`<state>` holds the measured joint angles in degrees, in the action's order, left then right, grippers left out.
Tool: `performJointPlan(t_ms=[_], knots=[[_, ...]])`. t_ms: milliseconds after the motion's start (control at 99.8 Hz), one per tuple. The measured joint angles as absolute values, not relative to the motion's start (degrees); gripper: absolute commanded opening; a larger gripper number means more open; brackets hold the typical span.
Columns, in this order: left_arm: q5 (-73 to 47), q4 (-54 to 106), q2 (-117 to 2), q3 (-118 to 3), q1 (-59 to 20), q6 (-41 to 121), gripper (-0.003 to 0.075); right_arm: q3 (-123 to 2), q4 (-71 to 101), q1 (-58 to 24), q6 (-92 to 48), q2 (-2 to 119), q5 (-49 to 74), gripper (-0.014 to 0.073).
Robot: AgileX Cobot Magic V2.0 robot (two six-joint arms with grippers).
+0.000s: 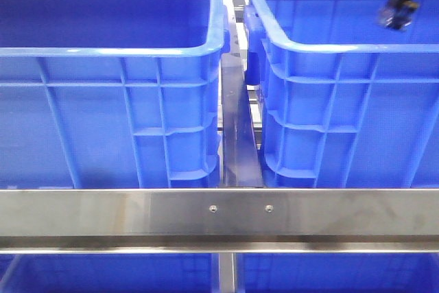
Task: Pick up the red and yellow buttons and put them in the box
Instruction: 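Carry the red button with the right gripper into the empty bin, then lower the red button and open the right gripper to release it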
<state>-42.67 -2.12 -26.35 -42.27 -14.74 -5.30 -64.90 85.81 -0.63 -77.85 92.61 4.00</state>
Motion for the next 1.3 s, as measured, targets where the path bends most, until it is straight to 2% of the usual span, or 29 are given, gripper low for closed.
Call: performJointPlan(t_ms=[431,982,1103,1223,1303], knots=[[-42.67,-2.12,-26.35,-42.27,-14.74,-5.30,-0.0019,-73.34,86.16,-3.08,-79.22,106.70,0.00,0.0152],[-42.67,-2.12,-26.35,-42.27,-14.74,-5.30,-0.0019,-75.86,86.40,-3.16,-79.40,111.54,0.56,0.0157],[-42.67,-2.12,-26.35,-42.27,-14.74,-5.30,-0.0019,-75.86,86.49,-3.16,-79.40,111.54,0.63,0.0249],[-42.67,-2.12,-26.35,-42.27,-14.74,-5.30,-0.0019,-75.86,86.49,-3.16,-79.40,111.54,0.81,0.0427],[-42.67,-2.12,-26.35,-42.27,-14.74,-5.30,-0.0019,-75.86,86.49,-3.16,-79.40,111.75,1.37,0.0510]])
